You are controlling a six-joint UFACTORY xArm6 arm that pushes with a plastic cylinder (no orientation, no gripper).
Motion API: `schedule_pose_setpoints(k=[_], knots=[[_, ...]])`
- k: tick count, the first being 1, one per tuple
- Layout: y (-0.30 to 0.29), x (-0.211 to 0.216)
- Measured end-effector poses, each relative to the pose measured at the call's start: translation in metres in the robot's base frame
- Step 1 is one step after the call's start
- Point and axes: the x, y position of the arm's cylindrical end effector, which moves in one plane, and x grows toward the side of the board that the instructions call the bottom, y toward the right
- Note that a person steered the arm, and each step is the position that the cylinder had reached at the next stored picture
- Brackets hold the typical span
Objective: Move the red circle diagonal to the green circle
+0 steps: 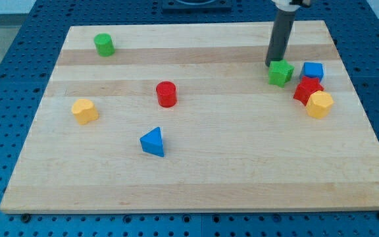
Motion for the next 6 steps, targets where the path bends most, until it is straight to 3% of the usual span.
schedule_pose_setpoints(k=[2, 3, 5, 6], knots=[[0.011, 0.004], [-0.021, -0.003], [-0.217, -0.009], [-0.263, 0.013]])
